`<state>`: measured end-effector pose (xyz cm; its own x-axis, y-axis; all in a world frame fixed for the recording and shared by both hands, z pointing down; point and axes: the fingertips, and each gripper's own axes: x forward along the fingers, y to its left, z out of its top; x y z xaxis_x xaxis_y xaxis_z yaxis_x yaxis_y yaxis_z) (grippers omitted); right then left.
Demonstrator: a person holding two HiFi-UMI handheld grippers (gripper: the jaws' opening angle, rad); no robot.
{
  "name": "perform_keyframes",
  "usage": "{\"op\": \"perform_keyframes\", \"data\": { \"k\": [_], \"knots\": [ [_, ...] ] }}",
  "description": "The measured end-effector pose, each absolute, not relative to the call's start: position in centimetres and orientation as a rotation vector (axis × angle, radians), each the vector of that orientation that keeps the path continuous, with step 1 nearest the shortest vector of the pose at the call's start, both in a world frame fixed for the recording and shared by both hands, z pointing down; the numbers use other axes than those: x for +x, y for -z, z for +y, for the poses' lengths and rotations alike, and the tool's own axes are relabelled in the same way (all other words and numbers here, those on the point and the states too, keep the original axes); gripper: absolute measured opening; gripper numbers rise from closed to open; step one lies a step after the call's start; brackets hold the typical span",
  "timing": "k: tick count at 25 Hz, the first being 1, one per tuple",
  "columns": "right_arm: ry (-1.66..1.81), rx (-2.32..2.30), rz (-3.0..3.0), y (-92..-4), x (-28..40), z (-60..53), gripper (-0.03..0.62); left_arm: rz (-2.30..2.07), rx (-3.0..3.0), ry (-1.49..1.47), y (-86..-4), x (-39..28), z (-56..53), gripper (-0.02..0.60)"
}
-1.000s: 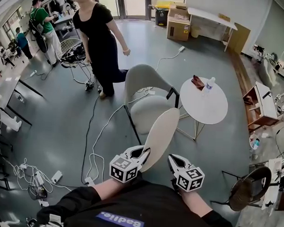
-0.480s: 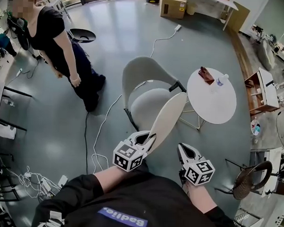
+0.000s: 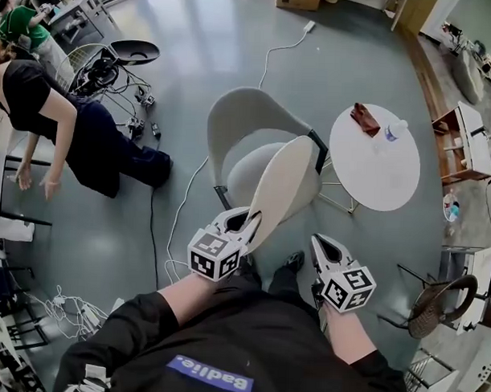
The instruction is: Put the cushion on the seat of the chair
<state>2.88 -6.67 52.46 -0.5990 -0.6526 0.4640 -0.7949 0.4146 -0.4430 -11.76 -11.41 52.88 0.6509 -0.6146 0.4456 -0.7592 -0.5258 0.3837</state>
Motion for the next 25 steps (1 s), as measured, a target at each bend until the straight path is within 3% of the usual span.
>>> {"op": "perform_keyframes", "data": {
  "k": [25],
  "knots": [
    [-1.157, 1.097, -2.404, -60.8, 7.7, -12.4, 0.029, -1.265, 2.257, -0.875, -65.2, -11.9, -27.4, 0.061]
  ]
}}
